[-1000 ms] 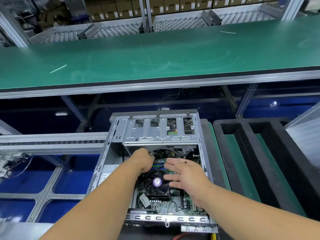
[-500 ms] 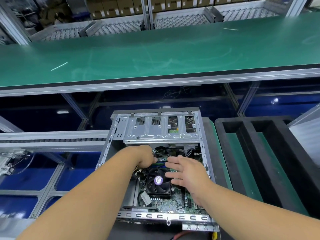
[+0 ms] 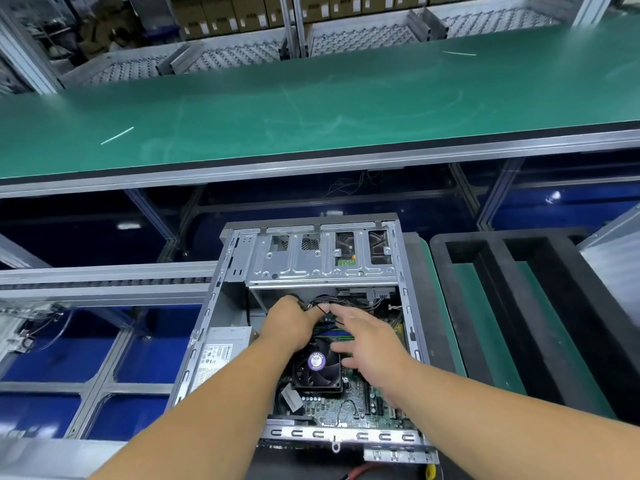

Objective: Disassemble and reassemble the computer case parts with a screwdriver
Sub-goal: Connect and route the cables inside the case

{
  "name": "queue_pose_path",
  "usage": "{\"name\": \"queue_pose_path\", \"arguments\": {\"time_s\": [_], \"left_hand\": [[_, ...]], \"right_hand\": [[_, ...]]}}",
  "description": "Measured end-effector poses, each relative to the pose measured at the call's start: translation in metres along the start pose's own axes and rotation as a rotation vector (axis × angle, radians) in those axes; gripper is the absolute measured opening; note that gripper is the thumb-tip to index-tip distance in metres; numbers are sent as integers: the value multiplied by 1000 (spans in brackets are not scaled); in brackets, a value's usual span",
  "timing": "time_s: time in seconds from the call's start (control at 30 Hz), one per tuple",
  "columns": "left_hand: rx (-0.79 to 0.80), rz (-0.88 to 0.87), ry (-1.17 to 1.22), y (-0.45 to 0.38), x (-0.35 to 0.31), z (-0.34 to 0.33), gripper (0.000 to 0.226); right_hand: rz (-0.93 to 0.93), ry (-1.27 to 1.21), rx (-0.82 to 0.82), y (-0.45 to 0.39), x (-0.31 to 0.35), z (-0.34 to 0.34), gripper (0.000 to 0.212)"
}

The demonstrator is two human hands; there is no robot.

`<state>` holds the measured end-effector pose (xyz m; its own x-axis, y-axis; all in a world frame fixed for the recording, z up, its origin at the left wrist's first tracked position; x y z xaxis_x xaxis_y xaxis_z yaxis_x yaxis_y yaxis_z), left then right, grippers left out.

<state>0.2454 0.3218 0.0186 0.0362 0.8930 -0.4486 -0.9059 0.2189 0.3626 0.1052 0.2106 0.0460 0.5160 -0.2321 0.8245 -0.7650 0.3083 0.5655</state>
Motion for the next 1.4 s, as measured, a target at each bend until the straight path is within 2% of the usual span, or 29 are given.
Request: {"name": "queue_pose_path", "arguments": {"time_s": [0.1,0.2,0.37,0.47,0.57,0.7,0.73,0.8,0.87,1.03,1.13,1.2,1.27,1.33,1.4], "left_hand": [[-4,-54,-28,2,-3,0,42],[86,-84,7,4,0,0,23],[256,-65,-97,11,-1,10,32],[197,-77,-189,11,-3,20,20],[109,-93,-263,16,-12,27,23],[-32,-240,-489,30,-26,32,25],[-68,-248,-454,34,-26,36,24],[-89,-223,-278,39,-24,45,43],[-17,-190,17,47,-24,54,50],[236,-93,626,61,-17,68,25],[347,21,1026,64,-7,74,32],[362,28,1150,67,-3,77,27],[313,-10,1252,69,0,79,27],[265,-75,1303,72,4,78,39],[268,-200,1276,76,6,75,62]], "right_hand": [[35,49,33,-2,7,-6,40],[22,45,25,-7,8,-5,45],[-17,15,12,-11,7,-4,49],[-36,-6,-3,-10,8,-2,45],[-57,-42,-19,-10,9,-1,42],[-55,-49,-32,-9,8,0,41],[-52,-50,-30,-10,7,0,41],[-48,-52,-27,-10,6,0,41],[-48,-60,-29,-11,5,1,41],[-53,-89,-41,-10,5,1,39],[-43,-78,-38,-9,5,2,37],[-29,-62,-35,-7,6,2,34],[-23,-49,-28,-6,6,3,31],[-25,-49,-27,-5,5,4,32],[-19,-50,-27,-5,5,4,32]]}}
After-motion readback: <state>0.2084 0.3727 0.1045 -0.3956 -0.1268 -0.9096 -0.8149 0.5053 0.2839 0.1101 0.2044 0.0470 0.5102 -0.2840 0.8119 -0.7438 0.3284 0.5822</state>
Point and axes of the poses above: each hand's wrist, its own y-axis away from the middle knuckle, its own z-axis out of the back of the hand, x = y × z, the point moved 5 cm from there along -y, towards the middle knuckle
